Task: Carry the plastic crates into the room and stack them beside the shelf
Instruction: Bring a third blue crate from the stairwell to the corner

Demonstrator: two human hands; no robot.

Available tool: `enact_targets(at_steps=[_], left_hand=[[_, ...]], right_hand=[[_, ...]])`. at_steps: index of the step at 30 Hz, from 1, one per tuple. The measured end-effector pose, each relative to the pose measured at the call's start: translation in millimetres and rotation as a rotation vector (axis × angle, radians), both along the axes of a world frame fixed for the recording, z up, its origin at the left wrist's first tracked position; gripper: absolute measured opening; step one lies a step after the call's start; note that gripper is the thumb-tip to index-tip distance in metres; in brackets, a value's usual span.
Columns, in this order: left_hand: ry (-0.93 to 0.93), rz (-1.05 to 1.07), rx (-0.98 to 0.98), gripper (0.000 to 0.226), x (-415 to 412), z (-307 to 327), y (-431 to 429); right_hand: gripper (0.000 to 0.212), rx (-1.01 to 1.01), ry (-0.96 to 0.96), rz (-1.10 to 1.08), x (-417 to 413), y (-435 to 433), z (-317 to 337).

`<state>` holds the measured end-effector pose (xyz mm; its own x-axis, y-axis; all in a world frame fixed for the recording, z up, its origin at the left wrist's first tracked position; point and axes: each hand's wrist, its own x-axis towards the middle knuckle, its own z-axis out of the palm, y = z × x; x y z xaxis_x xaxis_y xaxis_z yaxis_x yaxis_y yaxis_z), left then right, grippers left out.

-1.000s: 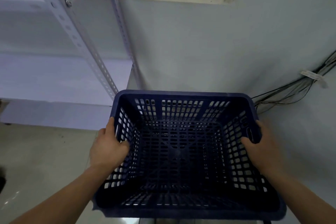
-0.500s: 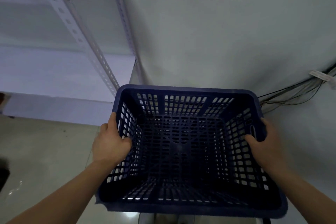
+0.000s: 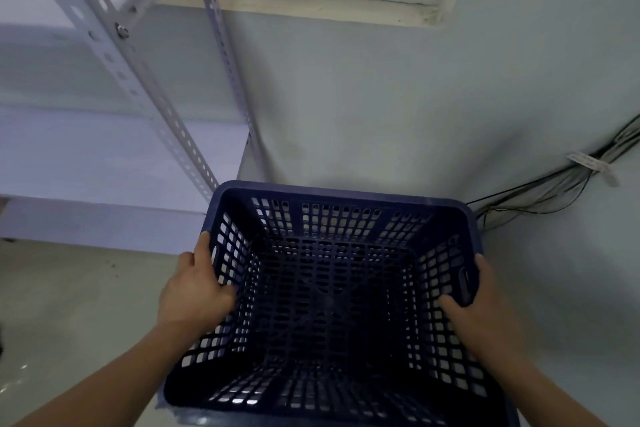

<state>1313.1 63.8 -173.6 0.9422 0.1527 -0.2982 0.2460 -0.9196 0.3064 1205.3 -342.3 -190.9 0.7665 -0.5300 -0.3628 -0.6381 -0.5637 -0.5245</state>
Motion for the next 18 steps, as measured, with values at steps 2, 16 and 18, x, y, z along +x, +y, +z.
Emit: enact_targets(at_steps=[2,16,18], left_hand=[[-0.001,-0.021,0.044,0.100,4,-2,2],[0.014,-0.006,-0.051,0.102,-6,-4,2],[0.018,0.001,-0.130,0.099,-5,-1,6]], right_hand=[[0.105,-0.004,0.006,-0.045,-5,7,-2],[0.098,-0.029,0.008,0.008,6,-10,1],[0.090,0.001,-0.024,0.021,2,-11,7]])
